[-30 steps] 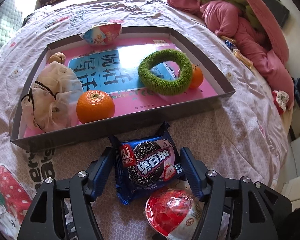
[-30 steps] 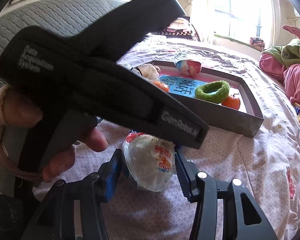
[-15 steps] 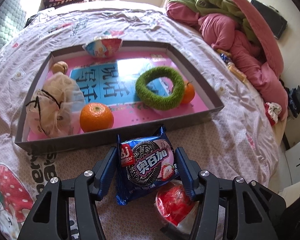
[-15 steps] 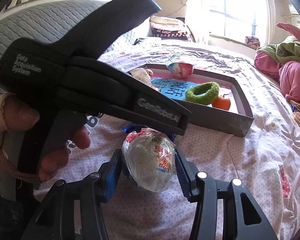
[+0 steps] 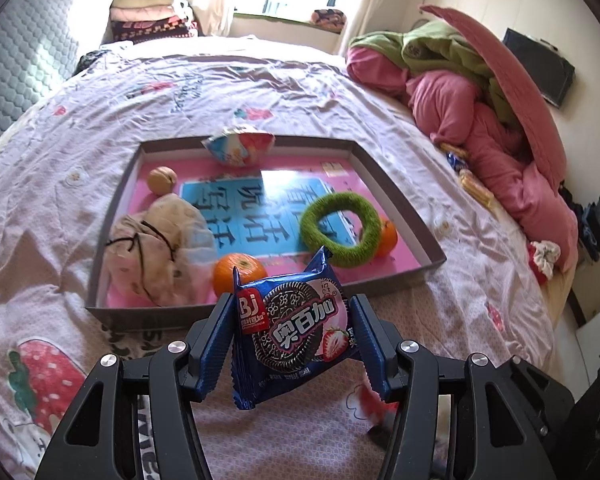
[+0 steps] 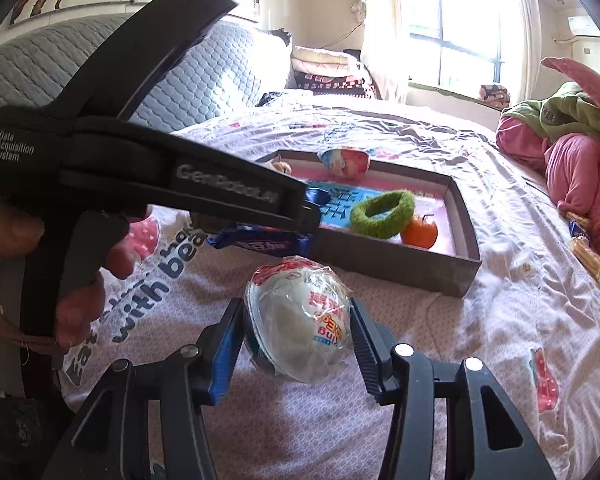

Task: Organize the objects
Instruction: 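Lift and carry the cookie pack and wrapped bun over the tray with both grippers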

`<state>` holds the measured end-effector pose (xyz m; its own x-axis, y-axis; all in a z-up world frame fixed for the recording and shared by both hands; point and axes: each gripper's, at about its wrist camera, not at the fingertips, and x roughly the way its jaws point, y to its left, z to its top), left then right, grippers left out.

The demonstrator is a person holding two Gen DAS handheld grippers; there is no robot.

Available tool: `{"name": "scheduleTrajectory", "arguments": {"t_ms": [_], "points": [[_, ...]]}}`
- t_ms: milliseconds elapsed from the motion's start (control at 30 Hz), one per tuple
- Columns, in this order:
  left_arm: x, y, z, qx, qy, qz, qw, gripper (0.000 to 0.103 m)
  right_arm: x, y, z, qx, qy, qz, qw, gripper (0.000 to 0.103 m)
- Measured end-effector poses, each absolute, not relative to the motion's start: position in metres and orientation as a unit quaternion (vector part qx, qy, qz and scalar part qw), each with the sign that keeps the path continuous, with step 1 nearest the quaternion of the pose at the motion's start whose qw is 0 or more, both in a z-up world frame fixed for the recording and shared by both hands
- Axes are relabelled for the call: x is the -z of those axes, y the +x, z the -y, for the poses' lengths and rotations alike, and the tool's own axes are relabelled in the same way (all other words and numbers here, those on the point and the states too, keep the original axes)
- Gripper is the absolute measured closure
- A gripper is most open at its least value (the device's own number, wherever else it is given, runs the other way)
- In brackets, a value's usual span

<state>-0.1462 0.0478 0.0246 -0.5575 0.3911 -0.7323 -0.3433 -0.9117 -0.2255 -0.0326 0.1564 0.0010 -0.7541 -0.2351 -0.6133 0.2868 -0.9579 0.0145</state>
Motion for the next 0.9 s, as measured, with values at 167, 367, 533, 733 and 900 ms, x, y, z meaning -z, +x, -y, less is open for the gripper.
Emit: {"name": "scheduleTrajectory", "arguments": {"t_ms": [167, 367, 533, 733, 900], "points": [[-0.032, -0.144, -0.036, -0.893, -0.404, 0.033, 0.196, 0.044, -0.013, -0.040, -0.164, 0.943, 0.307, -0.029, 0.128, 0.052], [-0.039, -0.144, -0.028, -0.903, -0.386, 0.033, 0.183, 0.044, -0.026, -0.047, -0.171, 0.951, 0.286, -0.024, 0.114, 0.052], [-0.042, -0.145, -0.023, -0.907, -0.379, 0.040, 0.177, 0.044, -0.040, -0.047, -0.169, 0.956, 0.271, -0.025, 0.111, 0.052], [-0.048, -0.147, -0.016, -0.912, -0.368, 0.049, 0.173, 0.044, -0.048, -0.053, -0.173, 0.960, 0.257, -0.019, 0.112, 0.052], [-0.054, -0.154, -0.011, -0.915, -0.364, 0.056, 0.166, 0.044, -0.057, -0.061, -0.176, 0.963, 0.243, -0.012, 0.113, 0.052]]}}
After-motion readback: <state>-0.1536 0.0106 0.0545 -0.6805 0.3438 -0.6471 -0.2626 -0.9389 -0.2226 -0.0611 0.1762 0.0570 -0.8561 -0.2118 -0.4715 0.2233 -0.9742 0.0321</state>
